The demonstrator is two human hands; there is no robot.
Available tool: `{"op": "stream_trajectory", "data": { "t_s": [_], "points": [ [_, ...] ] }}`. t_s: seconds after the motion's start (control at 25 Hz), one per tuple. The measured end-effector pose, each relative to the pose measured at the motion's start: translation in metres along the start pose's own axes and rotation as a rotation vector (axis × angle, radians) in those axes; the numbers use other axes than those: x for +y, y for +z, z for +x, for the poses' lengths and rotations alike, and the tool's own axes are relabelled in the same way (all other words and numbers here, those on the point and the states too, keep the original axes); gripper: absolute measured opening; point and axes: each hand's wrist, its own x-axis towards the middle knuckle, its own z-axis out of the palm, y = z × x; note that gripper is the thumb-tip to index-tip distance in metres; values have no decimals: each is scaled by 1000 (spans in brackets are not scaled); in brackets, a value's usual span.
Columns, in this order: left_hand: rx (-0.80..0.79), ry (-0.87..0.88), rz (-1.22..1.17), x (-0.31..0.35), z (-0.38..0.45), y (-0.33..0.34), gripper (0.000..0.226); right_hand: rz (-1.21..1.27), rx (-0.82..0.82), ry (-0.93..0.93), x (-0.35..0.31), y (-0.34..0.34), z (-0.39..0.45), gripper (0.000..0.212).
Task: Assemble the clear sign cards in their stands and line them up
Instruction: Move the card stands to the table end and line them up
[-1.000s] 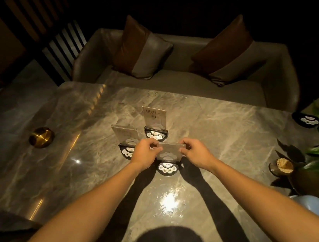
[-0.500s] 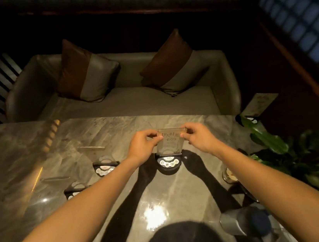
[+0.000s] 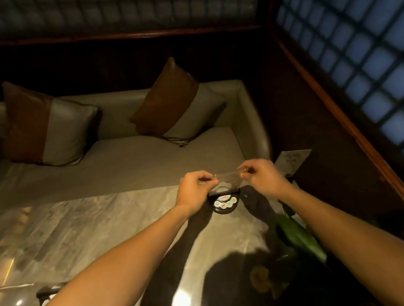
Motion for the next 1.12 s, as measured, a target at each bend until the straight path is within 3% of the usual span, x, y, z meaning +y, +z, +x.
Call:
{"op": "stream_trajectory", "data": {
  "t_s": [0.24, 0.6, 0.92, 1.12],
  "points": [
    [-16, -40, 0, 9, 59, 57, 10, -55, 38, 53, 52, -22, 41, 15],
    [-55, -106, -31, -1, 84, 89, 23, 22, 70, 153, 82, -19, 54, 30],
    [-227, -116, -11, 6, 65, 66, 41, -101, 55, 137, 63, -22, 39, 50],
    [-177, -100, 36, 6, 27, 5, 43, -295, 148, 59, 15, -22, 20, 50]
  ]
}}
